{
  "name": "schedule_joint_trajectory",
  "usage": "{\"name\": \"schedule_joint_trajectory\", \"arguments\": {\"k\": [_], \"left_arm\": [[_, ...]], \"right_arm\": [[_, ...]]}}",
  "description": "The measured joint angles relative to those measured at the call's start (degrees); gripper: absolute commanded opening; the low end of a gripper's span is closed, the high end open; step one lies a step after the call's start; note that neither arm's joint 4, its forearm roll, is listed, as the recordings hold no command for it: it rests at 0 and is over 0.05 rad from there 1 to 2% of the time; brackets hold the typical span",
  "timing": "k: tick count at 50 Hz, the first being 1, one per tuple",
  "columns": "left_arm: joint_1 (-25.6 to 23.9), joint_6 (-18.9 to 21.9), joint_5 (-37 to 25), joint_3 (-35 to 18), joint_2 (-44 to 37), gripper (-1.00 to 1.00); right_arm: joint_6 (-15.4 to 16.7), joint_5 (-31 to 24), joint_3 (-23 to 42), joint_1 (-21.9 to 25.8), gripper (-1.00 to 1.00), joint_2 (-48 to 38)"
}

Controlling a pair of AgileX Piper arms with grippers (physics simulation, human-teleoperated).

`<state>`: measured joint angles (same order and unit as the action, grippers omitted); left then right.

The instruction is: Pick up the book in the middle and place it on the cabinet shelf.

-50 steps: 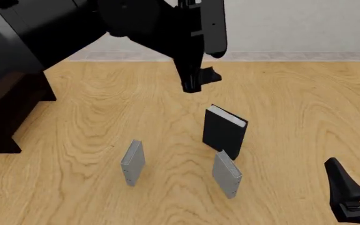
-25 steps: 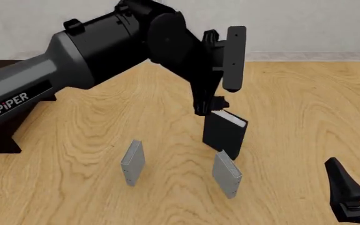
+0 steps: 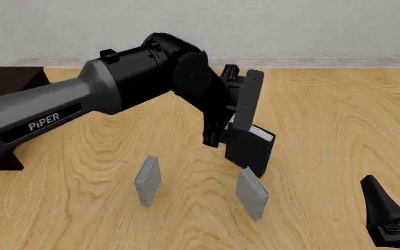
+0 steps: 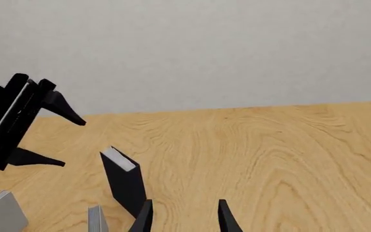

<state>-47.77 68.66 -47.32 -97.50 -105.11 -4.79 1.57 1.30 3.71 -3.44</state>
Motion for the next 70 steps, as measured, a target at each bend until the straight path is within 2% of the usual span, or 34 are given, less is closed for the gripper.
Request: {"name": "schedule_joint_trajectory", "arguments": {"k": [33,55,70], "left_arm": [[-0.5,4.7,6.6,2.7,-3.8,1.0],[1.6,8.1,7.4,-0.7,-8.0,1.0],[2.5,8.0,6.9,-4.4,-11.0,1.0]], "right_arm": [[-0.5,0.6,-0.4,0.4,1.0,-1.0],[-1.1,1.3,-0.7,0.9,1.0,-1.8],[-1.3,1.1,-0.9,1.0,1.0,-1.8]]}}
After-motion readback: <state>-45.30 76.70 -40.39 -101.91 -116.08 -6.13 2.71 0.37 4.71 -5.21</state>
